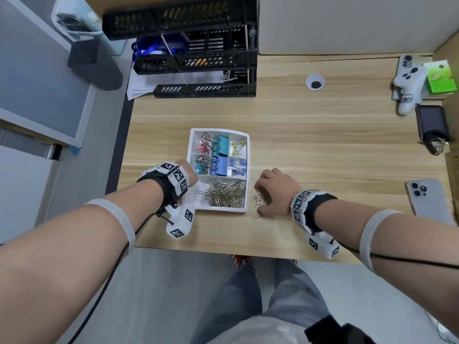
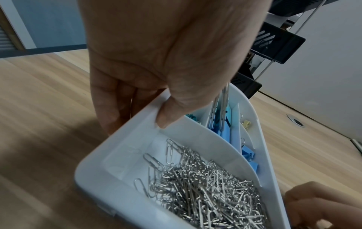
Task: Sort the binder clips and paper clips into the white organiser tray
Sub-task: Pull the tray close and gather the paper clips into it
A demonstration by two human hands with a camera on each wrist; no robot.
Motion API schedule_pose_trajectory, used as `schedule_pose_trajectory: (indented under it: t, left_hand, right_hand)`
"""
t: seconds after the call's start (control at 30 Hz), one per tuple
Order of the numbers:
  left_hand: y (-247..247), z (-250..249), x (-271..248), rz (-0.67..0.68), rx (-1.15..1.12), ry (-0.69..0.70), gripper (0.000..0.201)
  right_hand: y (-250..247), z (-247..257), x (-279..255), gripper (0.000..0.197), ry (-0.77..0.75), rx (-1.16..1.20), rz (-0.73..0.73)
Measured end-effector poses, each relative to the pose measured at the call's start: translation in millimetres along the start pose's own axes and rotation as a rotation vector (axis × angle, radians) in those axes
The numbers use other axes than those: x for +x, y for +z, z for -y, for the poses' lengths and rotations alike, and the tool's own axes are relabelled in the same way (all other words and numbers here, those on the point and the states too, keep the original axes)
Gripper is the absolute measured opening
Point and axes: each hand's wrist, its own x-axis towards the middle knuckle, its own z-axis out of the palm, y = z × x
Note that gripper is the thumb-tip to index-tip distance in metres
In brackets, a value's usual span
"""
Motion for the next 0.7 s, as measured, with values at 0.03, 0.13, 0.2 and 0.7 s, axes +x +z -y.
schedule_pose_trajectory:
  t: [0.03, 0.13, 0.2, 0.7]
  left_hand:
    - [0.5, 0.8, 1.0, 0.003, 0.006, 0.002, 0.034]
    - [-2.1, -0.6, -2.6, 0.042, 0.02, -0.027, 0.025]
    - [-3.0, -0.2, -3.4, 0.057, 0.029, -0.037, 0.021]
    - [1.3, -2.3, -3.1, 0.033, 0.02, -0.048, 0.024]
  right_hand:
    - [2.0, 1.8, -0.2, 0.077, 0.003, -0.029, -0.009]
    - [10.8, 8.7, 0.7, 0.091, 0.004, -0.095, -0.004]
    - [16.6, 13.2, 1.2, 0.088, 0.009, -0.098, -0.016]
    - [16.4, -6.2, -5.0, 0.047, -0.032, 0.07, -0.088]
